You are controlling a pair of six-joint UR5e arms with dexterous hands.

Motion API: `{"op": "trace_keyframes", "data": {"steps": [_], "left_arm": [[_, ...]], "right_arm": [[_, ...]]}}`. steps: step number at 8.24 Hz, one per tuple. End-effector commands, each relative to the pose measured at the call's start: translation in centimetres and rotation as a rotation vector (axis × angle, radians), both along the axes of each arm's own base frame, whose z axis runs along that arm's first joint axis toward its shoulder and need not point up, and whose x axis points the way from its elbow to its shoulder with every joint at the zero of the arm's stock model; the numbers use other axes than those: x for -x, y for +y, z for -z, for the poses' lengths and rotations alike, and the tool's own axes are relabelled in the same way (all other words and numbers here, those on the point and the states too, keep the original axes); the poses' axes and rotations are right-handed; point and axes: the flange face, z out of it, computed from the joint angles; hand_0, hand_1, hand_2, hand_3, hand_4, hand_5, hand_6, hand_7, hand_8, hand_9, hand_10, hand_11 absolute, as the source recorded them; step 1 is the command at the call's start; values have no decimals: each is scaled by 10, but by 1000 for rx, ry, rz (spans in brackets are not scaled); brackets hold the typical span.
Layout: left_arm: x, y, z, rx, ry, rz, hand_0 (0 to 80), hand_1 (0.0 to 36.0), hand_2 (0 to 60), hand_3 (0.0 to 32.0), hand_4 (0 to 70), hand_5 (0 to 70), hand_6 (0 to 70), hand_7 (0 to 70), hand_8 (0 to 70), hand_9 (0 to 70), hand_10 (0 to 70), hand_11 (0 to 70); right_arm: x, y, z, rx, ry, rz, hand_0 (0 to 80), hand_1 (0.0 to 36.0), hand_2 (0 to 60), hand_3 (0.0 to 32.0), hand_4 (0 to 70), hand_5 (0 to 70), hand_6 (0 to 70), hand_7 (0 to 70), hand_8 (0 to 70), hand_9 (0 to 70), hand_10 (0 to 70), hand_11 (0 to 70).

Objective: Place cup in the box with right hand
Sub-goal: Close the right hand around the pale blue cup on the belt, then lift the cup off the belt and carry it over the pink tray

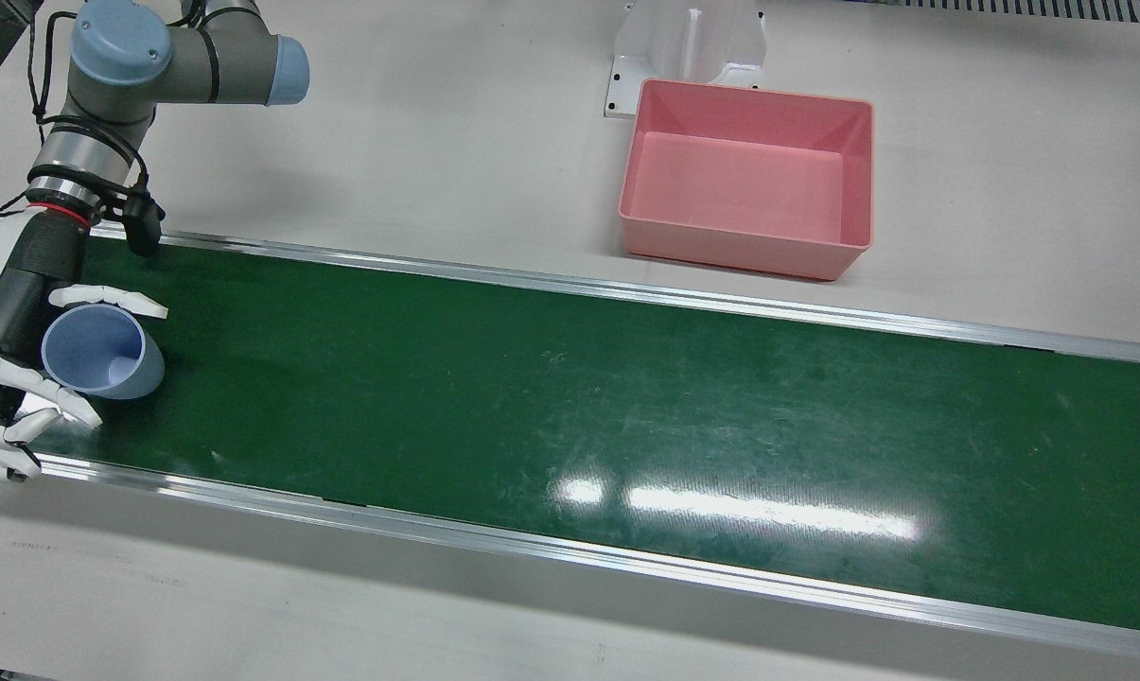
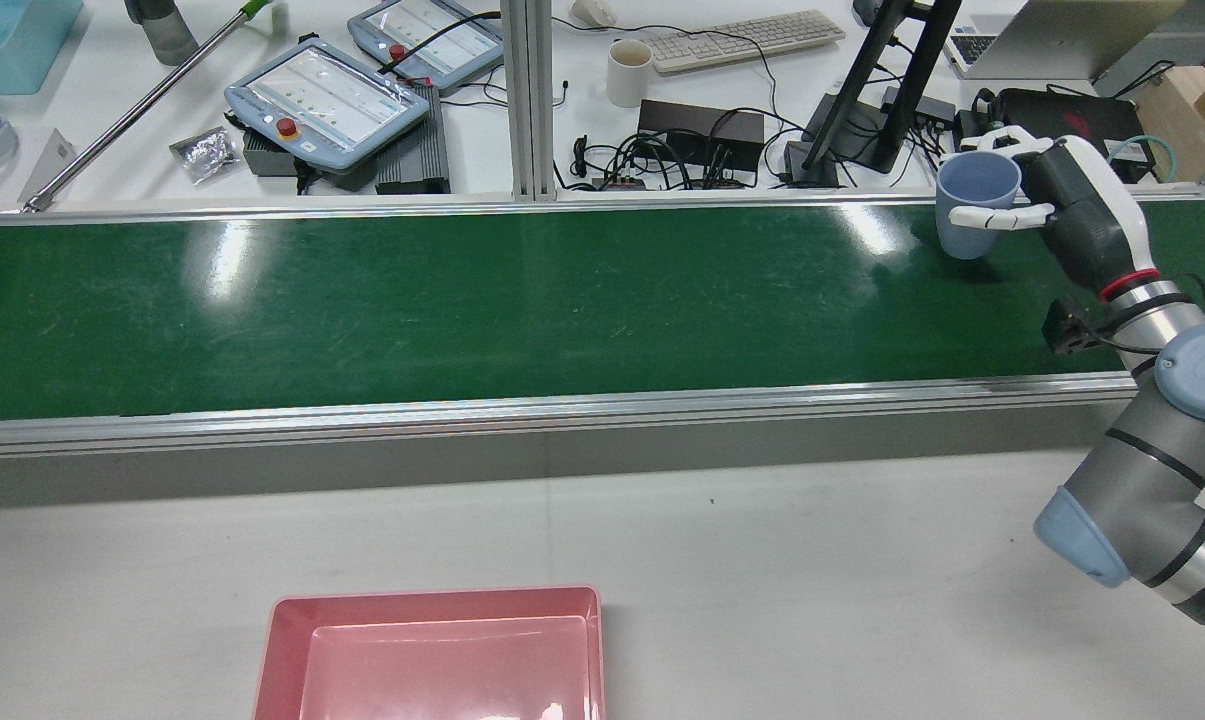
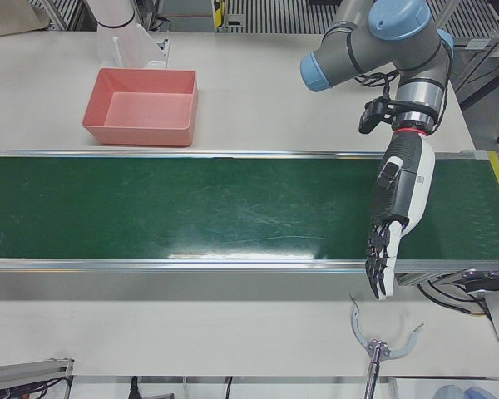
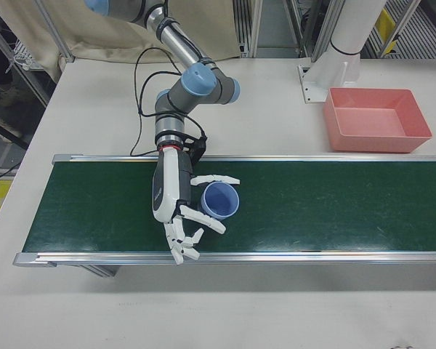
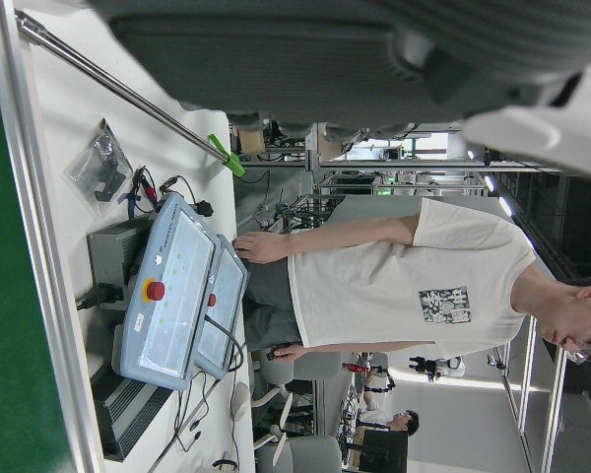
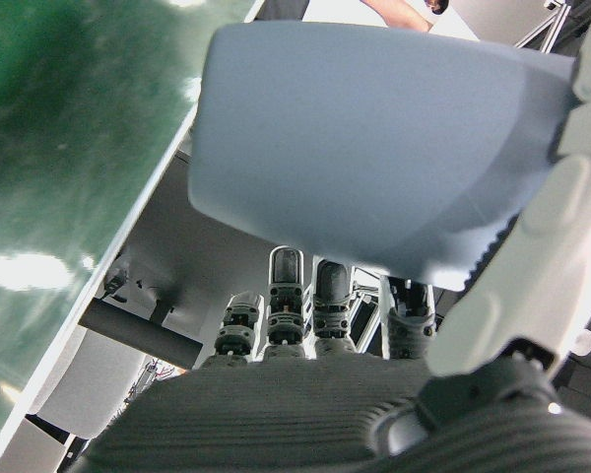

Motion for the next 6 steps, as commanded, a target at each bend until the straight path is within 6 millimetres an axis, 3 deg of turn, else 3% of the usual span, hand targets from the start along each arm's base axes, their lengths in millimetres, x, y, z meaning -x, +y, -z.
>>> {"op": "trace_keyframes", "data": {"steps": [1, 2, 4, 5, 6], "left_arm": [[1, 0, 0, 0, 0, 1, 0, 0, 0, 0, 0, 0, 0, 0, 0, 0, 0, 0], [1, 0, 0, 0, 0, 1, 0, 0, 0, 0, 0, 0, 0, 0, 0, 0, 0, 0], [0, 0, 0, 0, 0, -1, 0, 0, 0, 0, 0, 0, 0, 0, 0, 0, 0, 0], [1, 0, 0, 0, 0, 1, 0, 0, 0, 0, 0, 0, 0, 0, 0, 0, 0, 0], [0, 0, 0, 0, 0, -1, 0, 0, 0, 0, 0, 0, 0, 0, 0, 0, 0, 0]], "right_arm": [[-31, 45, 104, -120, -41, -1, 470, 169, 493, 0, 700, 2, 156, 699, 131, 301, 91, 122], [-11, 81, 157, -185, -63, 74, 467, 158, 475, 0, 700, 5, 170, 700, 168, 361, 103, 138], [67, 152, 226, -321, -55, 264, 461, 130, 444, 0, 700, 23, 236, 700, 302, 549, 222, 309], [112, 185, 258, -390, -28, 330, 460, 123, 425, 0, 700, 27, 249, 700, 332, 584, 251, 351], [160, 223, 265, -395, -9, 396, 462, 111, 356, 0, 700, 36, 264, 700, 354, 608, 277, 390]]}}
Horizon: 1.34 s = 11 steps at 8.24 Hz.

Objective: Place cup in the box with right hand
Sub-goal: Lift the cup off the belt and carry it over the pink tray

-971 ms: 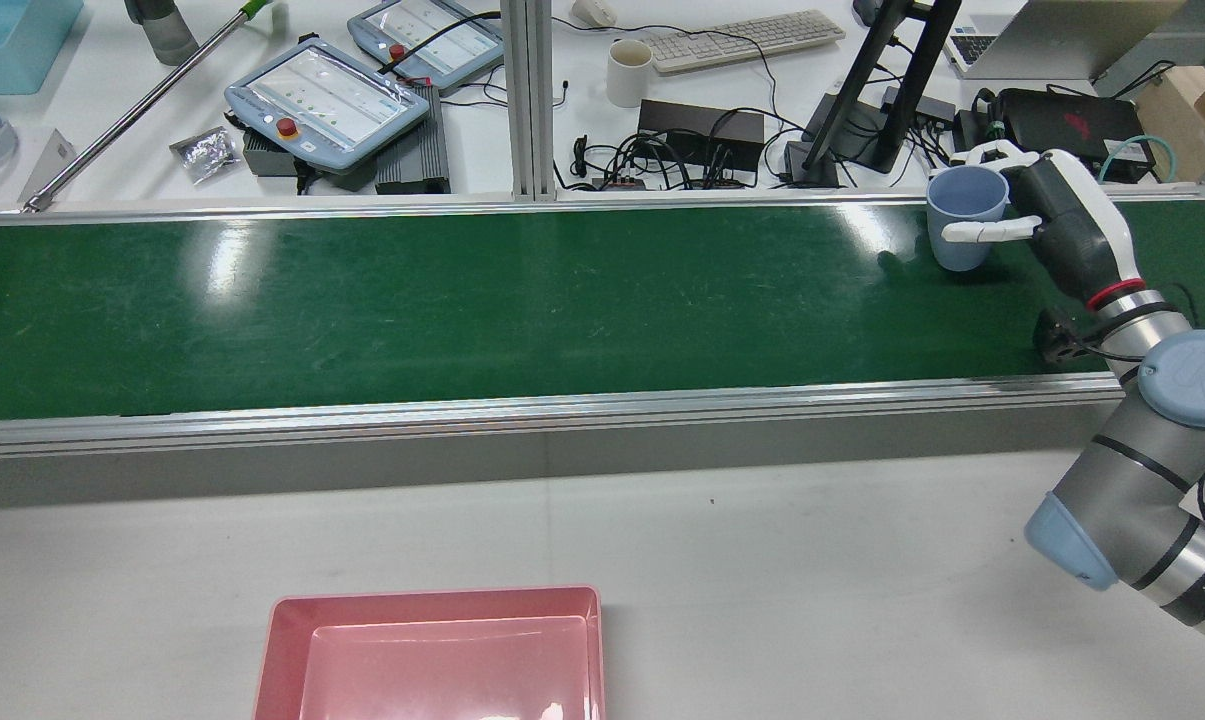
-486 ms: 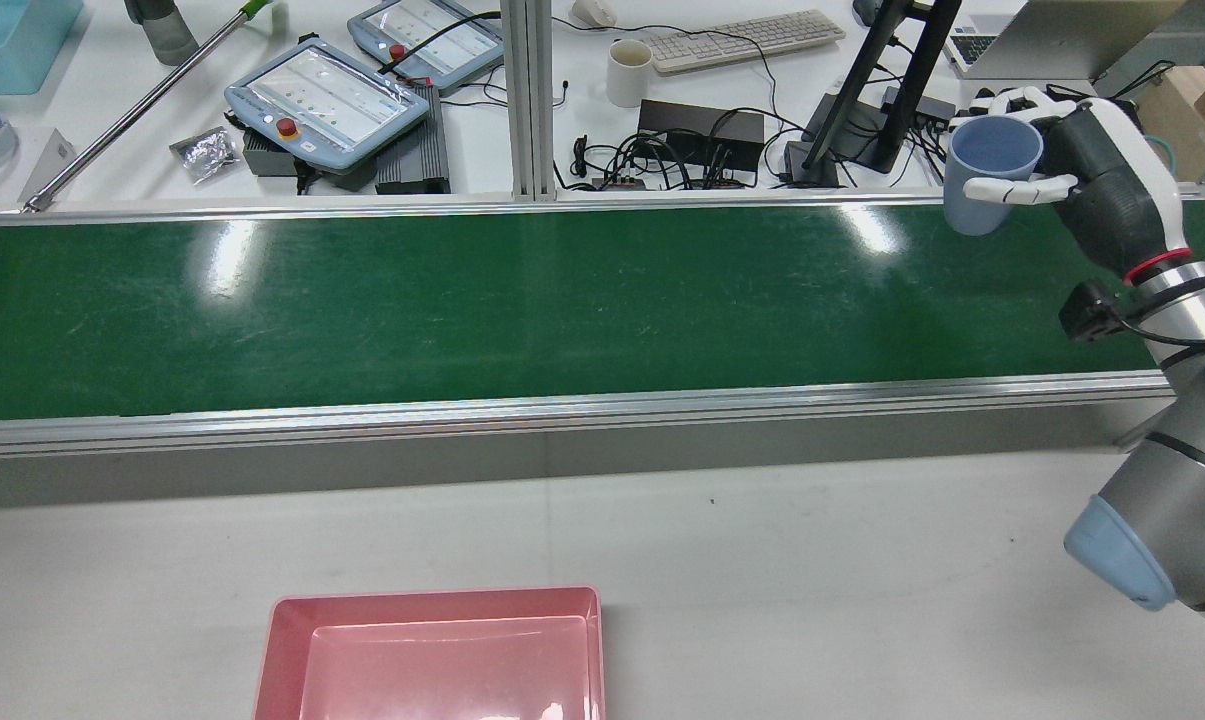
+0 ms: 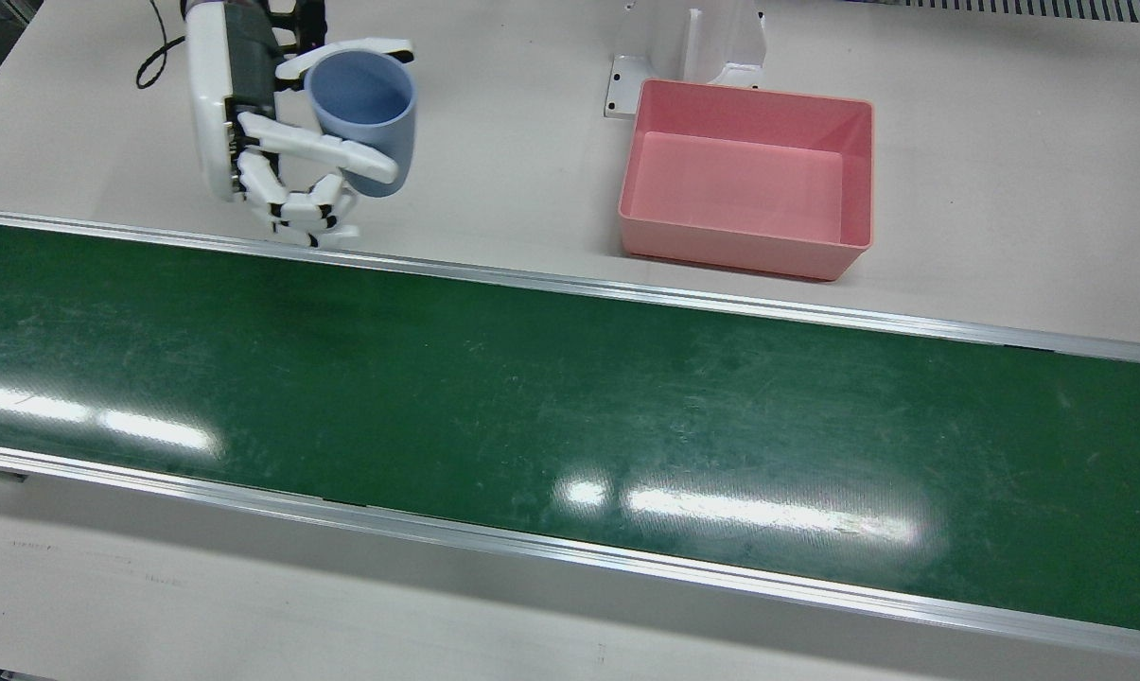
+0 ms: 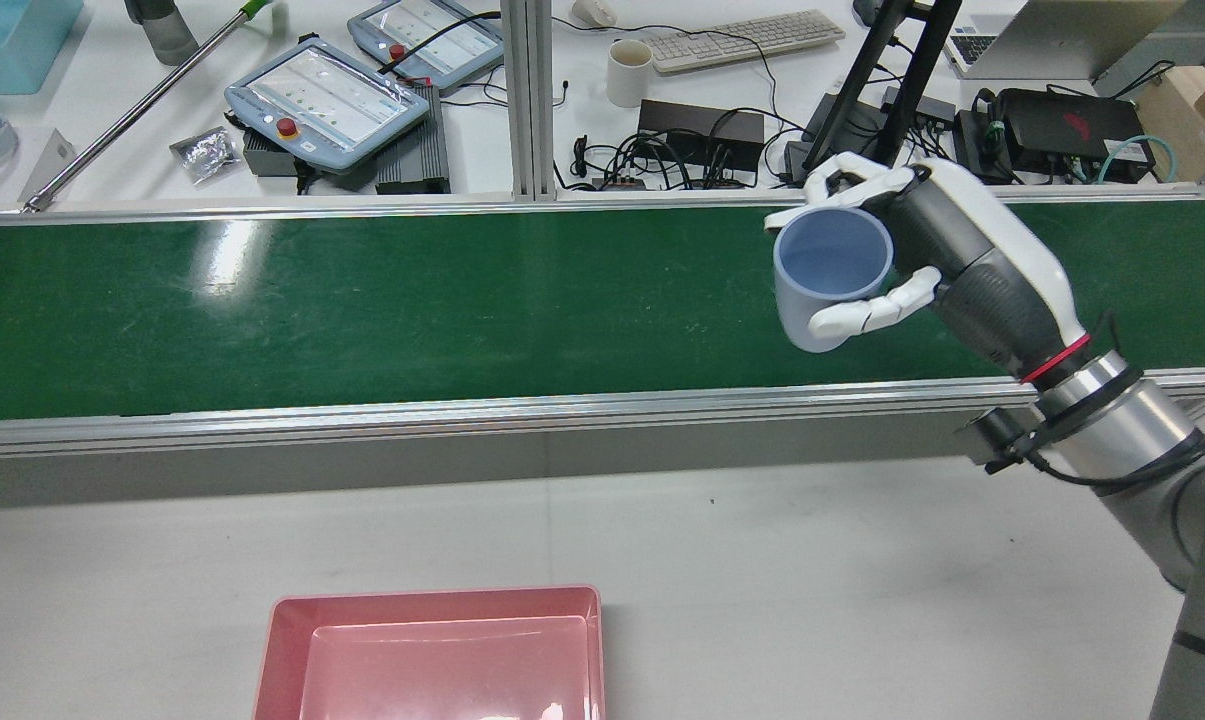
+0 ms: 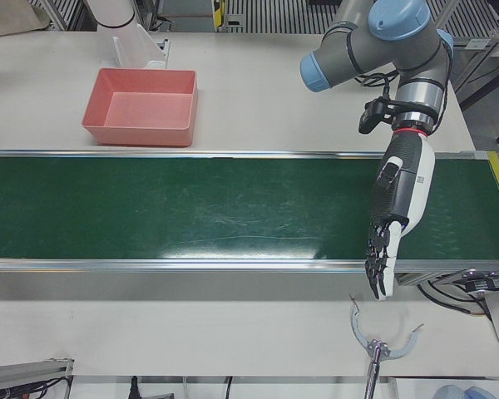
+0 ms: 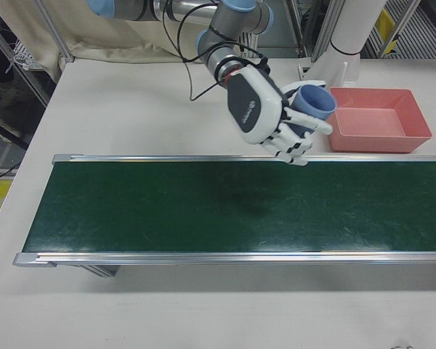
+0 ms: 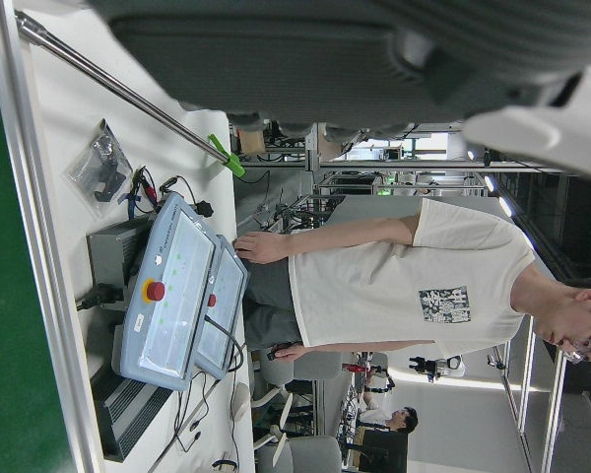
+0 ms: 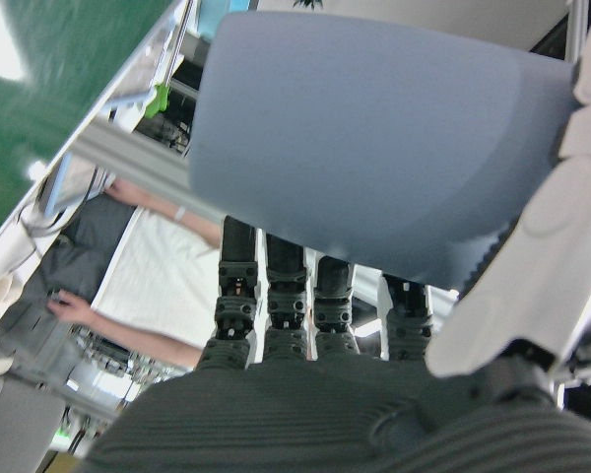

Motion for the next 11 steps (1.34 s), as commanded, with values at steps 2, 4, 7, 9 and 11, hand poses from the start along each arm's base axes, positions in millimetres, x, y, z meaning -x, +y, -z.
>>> {"op": "trace_keyframes", "data": {"steps": [2, 4, 7, 9, 11], "left_arm": [[-1, 0, 0, 0, 0, -1, 0, 0, 0, 0, 0, 0, 0, 0, 0, 0, 0, 0], [0, 0, 0, 0, 0, 1, 0, 0, 0, 0, 0, 0, 0, 0, 0, 0, 0, 0], [0, 0, 0, 0, 0, 1, 0, 0, 0, 0, 0, 0, 0, 0, 0, 0, 0, 0], [0, 0, 0, 0, 0, 1, 0, 0, 0, 0, 0, 0, 0, 0, 0, 0, 0, 0], [-1, 0, 0, 0, 0, -1, 0, 0, 0, 0, 0, 0, 0, 0, 0, 0, 0, 0]], "right_arm": [[152, 129, 51, -99, 93, 178, 466, 100, 304, 0, 700, 43, 280, 700, 382, 637, 301, 423], [208, 132, 38, -127, 58, 161, 463, 86, 288, 0, 700, 41, 273, 700, 385, 642, 316, 440], [247, 130, 47, -129, 54, 169, 330, 0, 0, 0, 520, 0, 97, 483, 36, 149, 27, 31], [251, 132, 50, -130, 48, 174, 209, 0, 0, 0, 502, 0, 92, 474, 33, 145, 12, 7], [250, 132, 47, -125, 43, 177, 255, 0, 0, 0, 592, 0, 111, 560, 55, 188, 32, 35]]}}
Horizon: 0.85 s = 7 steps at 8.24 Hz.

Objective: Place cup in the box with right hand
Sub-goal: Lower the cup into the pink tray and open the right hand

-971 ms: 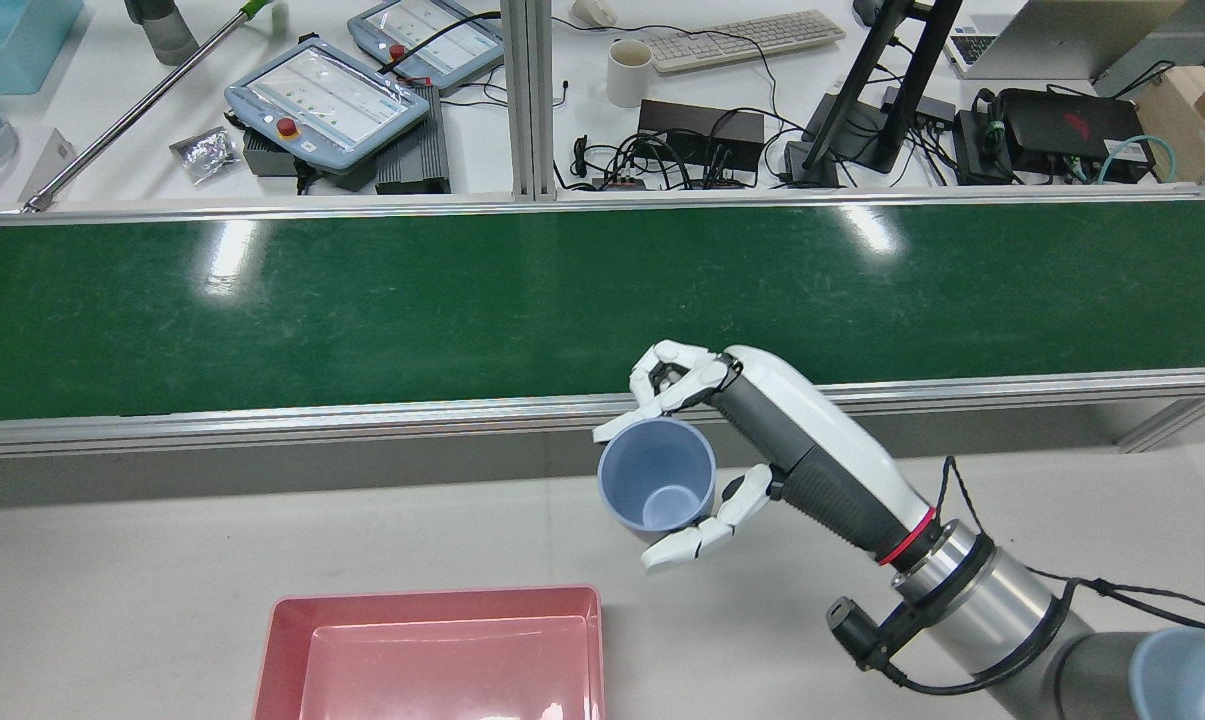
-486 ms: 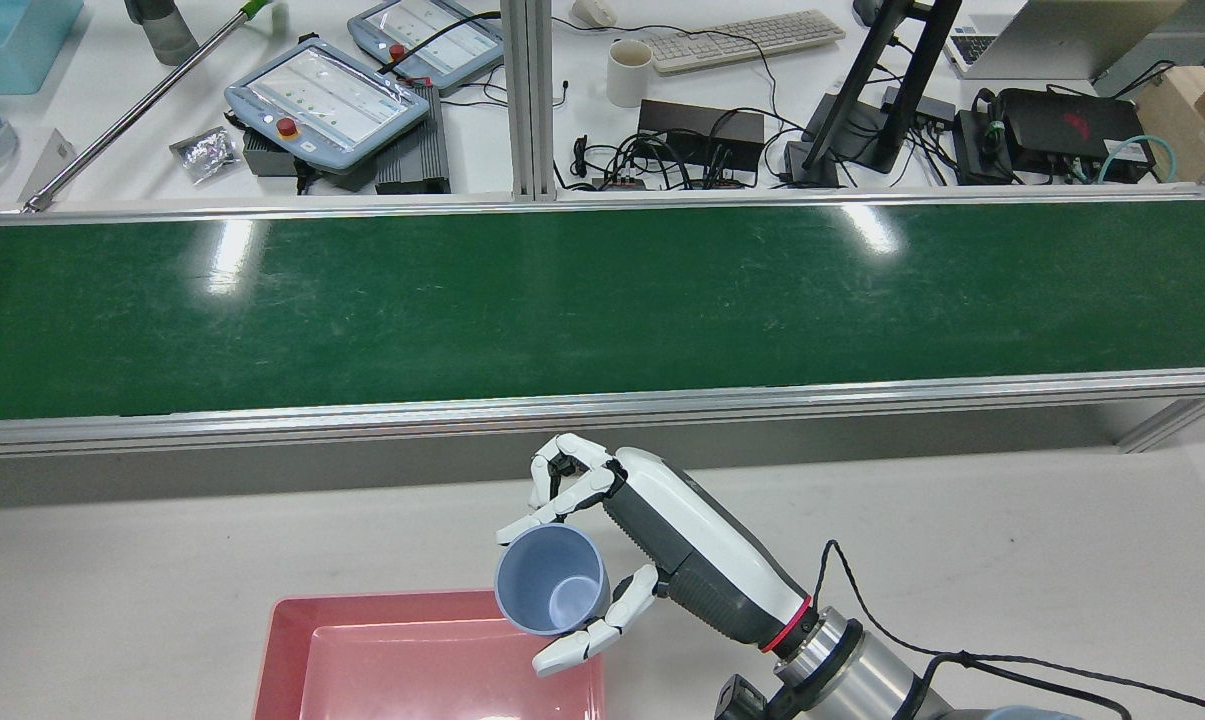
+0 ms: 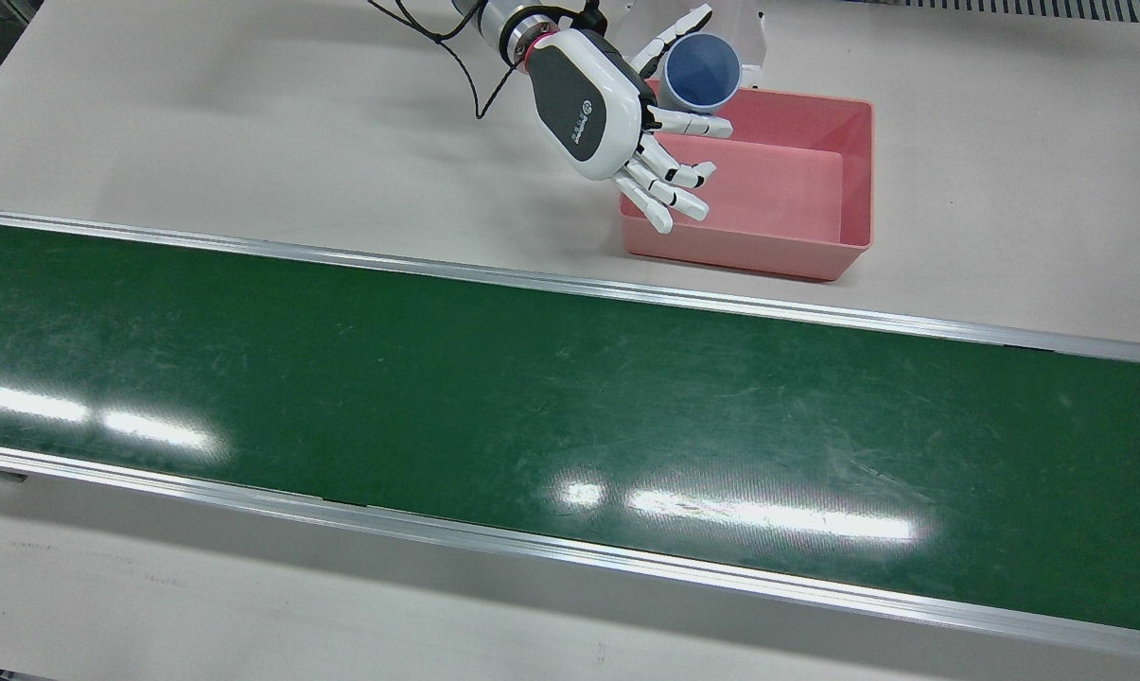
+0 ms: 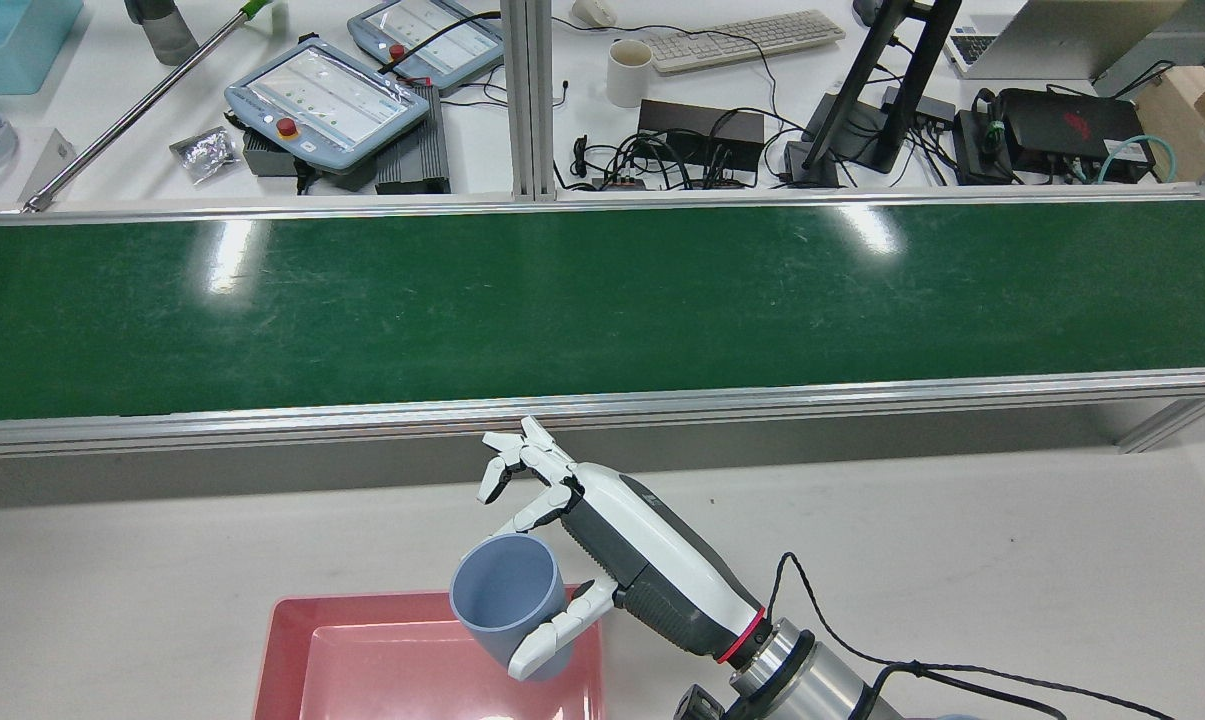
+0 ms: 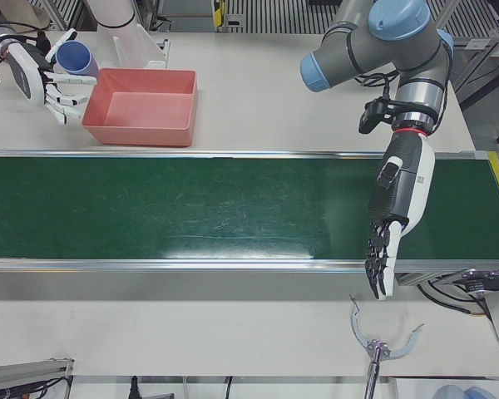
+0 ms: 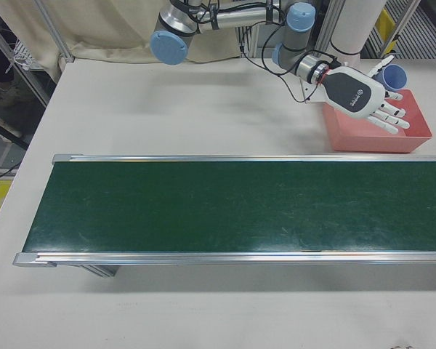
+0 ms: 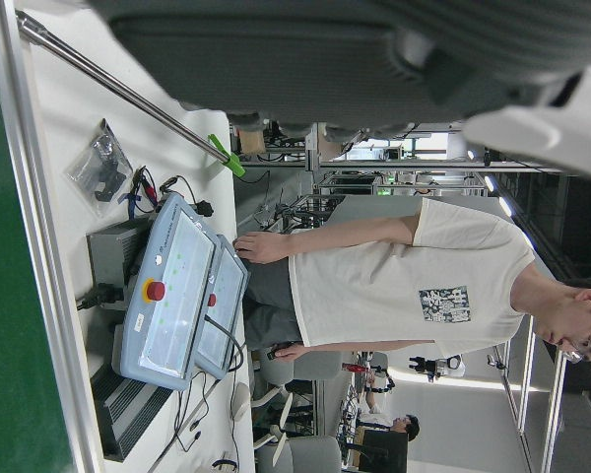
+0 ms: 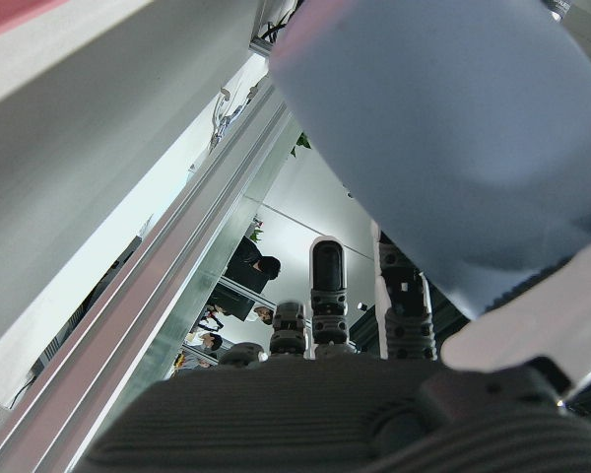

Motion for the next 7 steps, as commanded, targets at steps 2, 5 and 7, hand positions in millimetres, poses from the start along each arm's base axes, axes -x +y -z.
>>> {"op": "trace_keyframes", "data": {"steps": [2, 5, 7], "left_arm": [[0, 0, 0, 0, 0, -1, 0, 0, 0, 0, 0, 0, 0, 0, 0, 0, 0, 0], [0, 0, 0, 0, 0, 1, 0, 0, 0, 0, 0, 0, 0, 0, 0, 0, 0, 0], [0, 0, 0, 0, 0, -1, 0, 0, 0, 0, 0, 0, 0, 0, 0, 0, 0, 0]], "right_arm": [[-10, -9, -13, 36, -34, 18, 278, 0, 0, 0, 634, 0, 159, 700, 135, 328, 70, 90], [-26, -25, -30, 65, -41, 10, 142, 0, 4, 0, 542, 0, 205, 700, 220, 461, 134, 182], [-72, -64, -28, 73, -96, -51, 96, 0, 16, 0, 534, 0, 216, 700, 242, 491, 148, 200]]}}
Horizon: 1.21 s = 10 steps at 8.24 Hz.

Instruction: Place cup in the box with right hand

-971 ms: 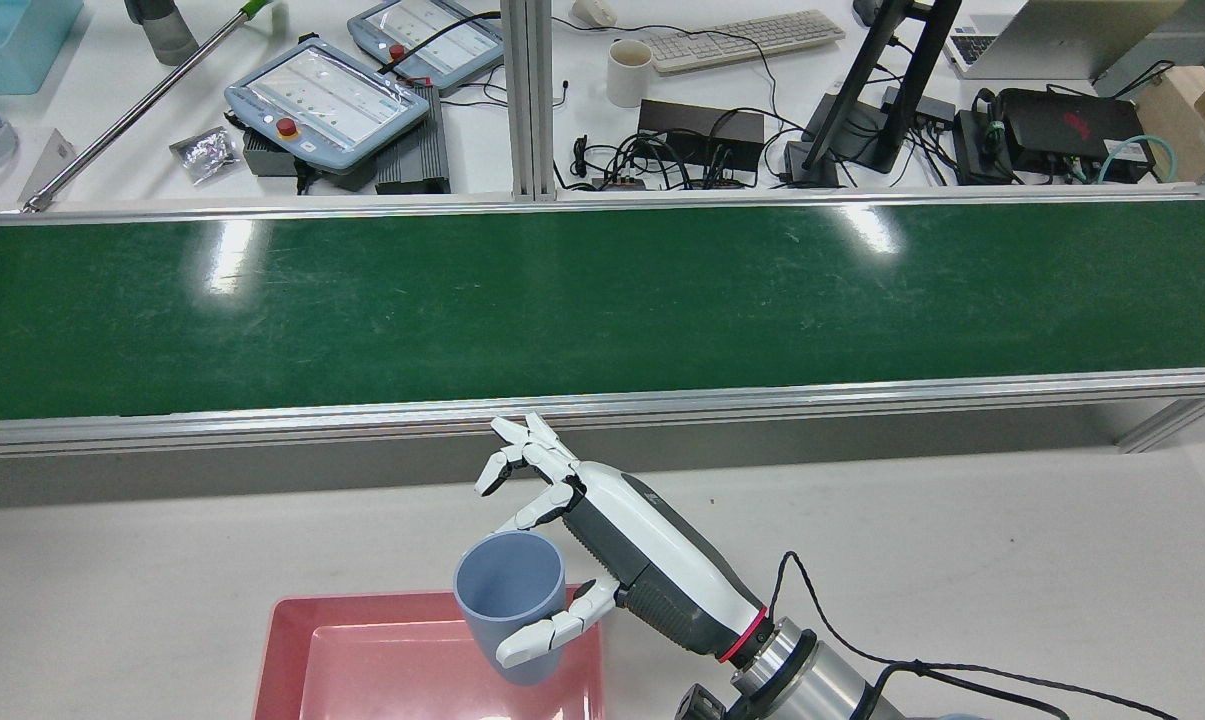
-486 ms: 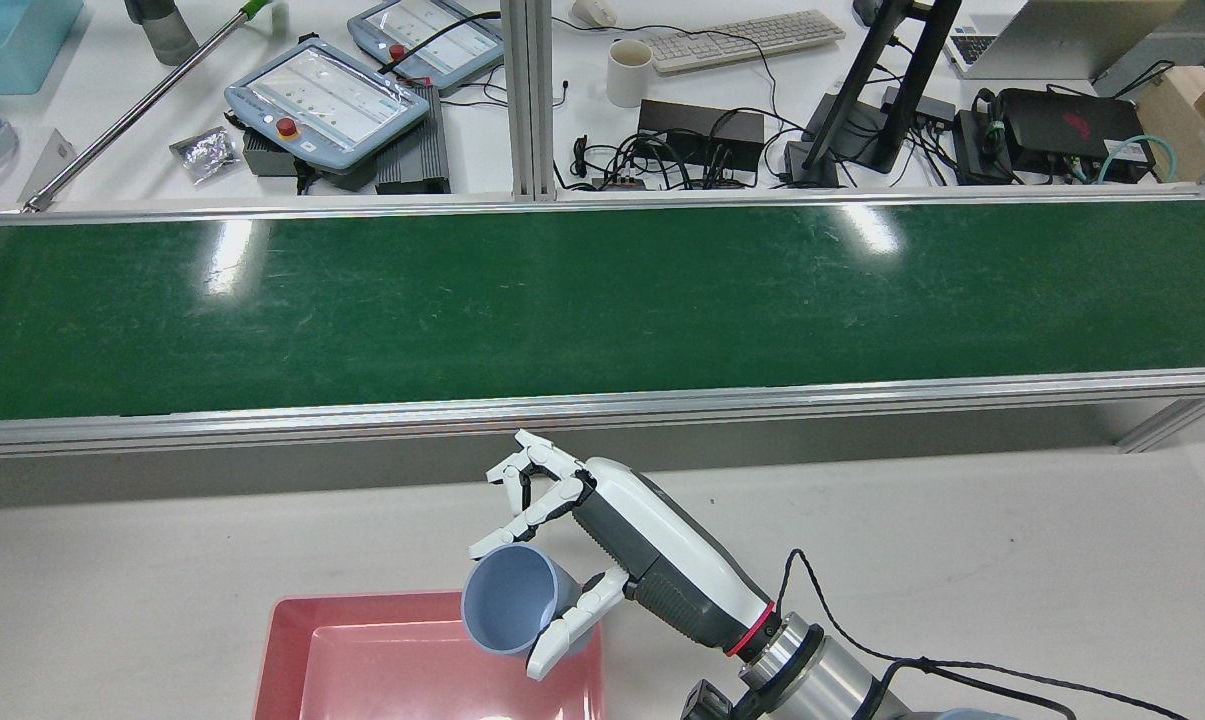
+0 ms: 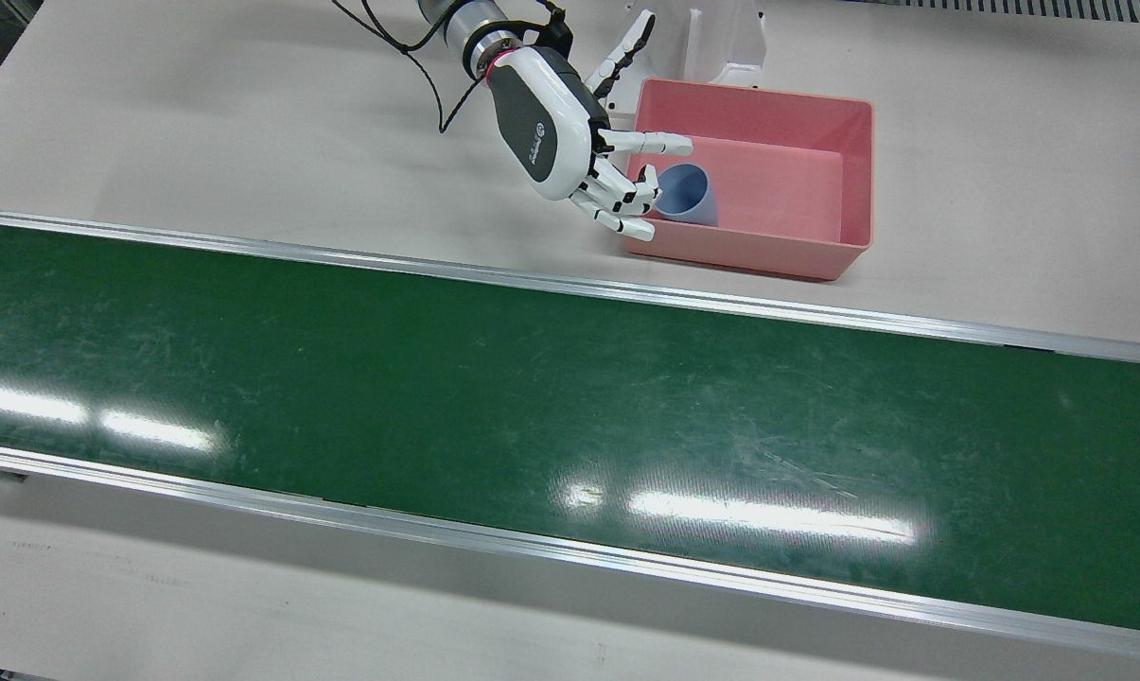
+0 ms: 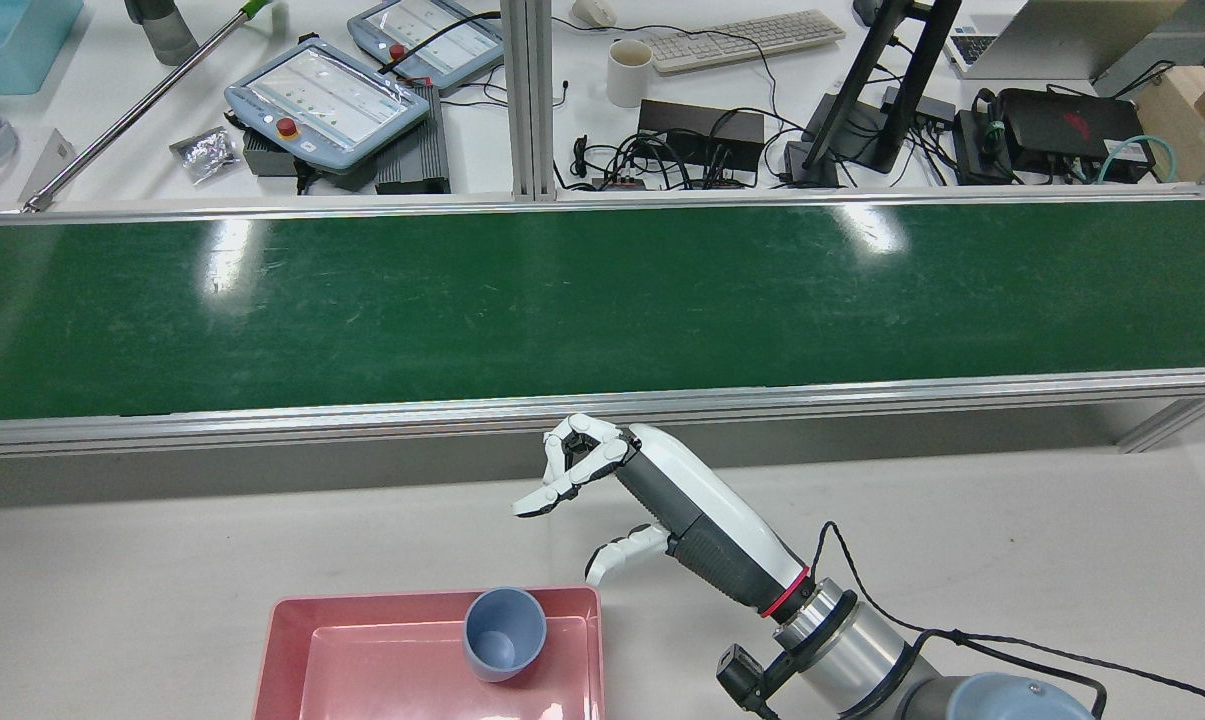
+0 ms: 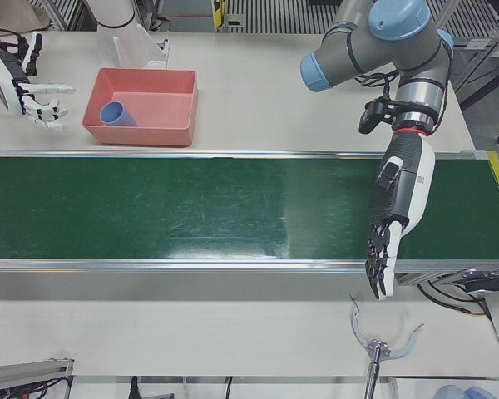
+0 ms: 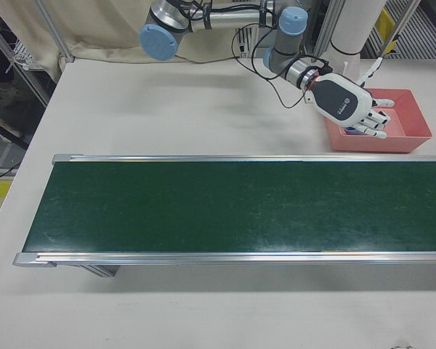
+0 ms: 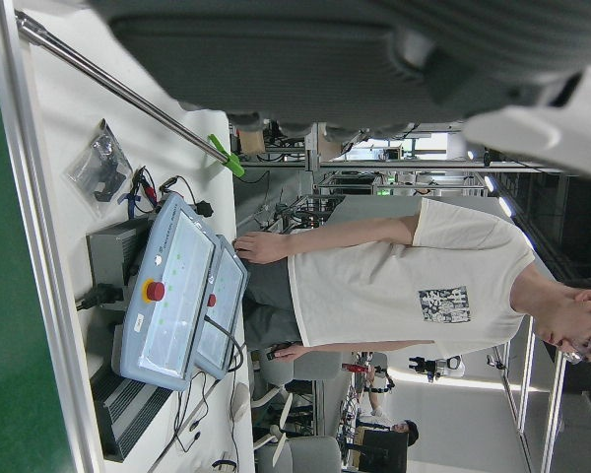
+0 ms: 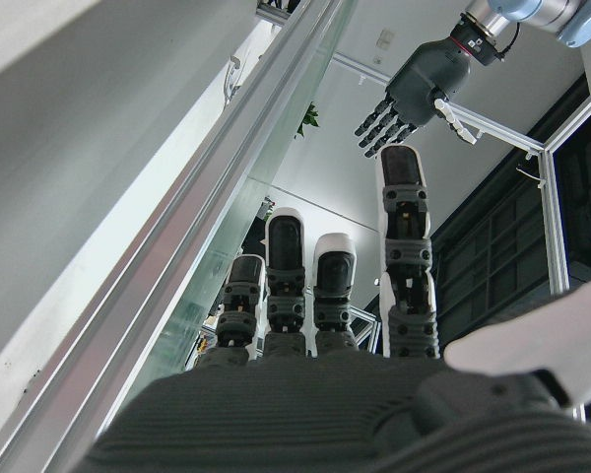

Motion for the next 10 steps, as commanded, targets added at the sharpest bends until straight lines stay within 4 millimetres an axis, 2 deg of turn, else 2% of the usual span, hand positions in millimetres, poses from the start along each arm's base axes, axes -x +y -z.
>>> {"op": "trace_keyframes", "data": {"steps": [1, 2, 3, 4, 5, 6, 7, 8, 9, 10], "left_arm": [[0, 0, 0, 0, 0, 0, 0, 0, 0, 0, 0, 0, 0, 0, 0, 0, 0, 0], [-1, 0, 0, 0, 0, -1, 0, 0, 0, 0, 0, 0, 0, 0, 0, 0, 0, 0], [0, 0, -1, 2, 0, 0, 0, 0, 0, 0, 0, 0, 0, 0, 0, 0, 0, 0], [-1, 0, 0, 0, 0, -1, 0, 0, 0, 0, 0, 0, 0, 0, 0, 0, 0, 0], [-1, 0, 0, 0, 0, -1, 0, 0, 0, 0, 0, 0, 0, 0, 0, 0, 0, 0], [-1, 0, 0, 0, 0, -1, 0, 0, 0, 0, 0, 0, 0, 0, 0, 0, 0, 0], [-1, 0, 0, 0, 0, -1, 0, 0, 0, 0, 0, 0, 0, 0, 0, 0, 0, 0], [-1, 0, 0, 0, 0, -1, 0, 0, 0, 0, 0, 0, 0, 0, 0, 0, 0, 0], [0, 0, 0, 0, 0, 0, 0, 0, 0, 0, 0, 0, 0, 0, 0, 0, 0, 0], [0, 0, 0, 0, 0, 0, 0, 0, 0, 0, 0, 0, 0, 0, 0, 0, 0, 0]], "right_arm": [[-89, -54, -24, 47, -64, -89, 96, 0, 19, 0, 520, 0, 210, 700, 235, 481, 142, 192], [-132, -81, -49, 91, -84, -144, 145, 0, 2, 0, 505, 1, 206, 700, 229, 471, 136, 186], [-176, -114, -79, 117, -55, -201, 218, 0, 0, 0, 522, 4, 205, 700, 226, 466, 138, 189], [-211, -156, -113, 161, -42, -231, 322, 0, 0, 0, 536, 9, 203, 700, 221, 458, 140, 194], [-239, -195, -156, 245, -80, -243, 380, 0, 0, 0, 551, 13, 201, 700, 216, 449, 143, 200], [-272, -223, -195, 321, -102, -268, 420, 0, 0, 0, 590, 20, 201, 700, 212, 441, 155, 220], [-318, -240, -224, 372, -126, -325, 447, 0, 0, 0, 601, 27, 206, 700, 217, 447, 167, 238], [-362, -250, -237, 389, -131, -369, 457, 9, 0, 0, 578, 28, 194, 700, 196, 417, 153, 220], [-391, -253, -247, 401, -123, -407, 454, 20, 18, 0, 522, 30, 185, 700, 183, 394, 148, 214], [-412, -248, -275, 444, -111, -444, 452, 28, 37, 0, 488, 31, 184, 700, 179, 389, 144, 210]]}}
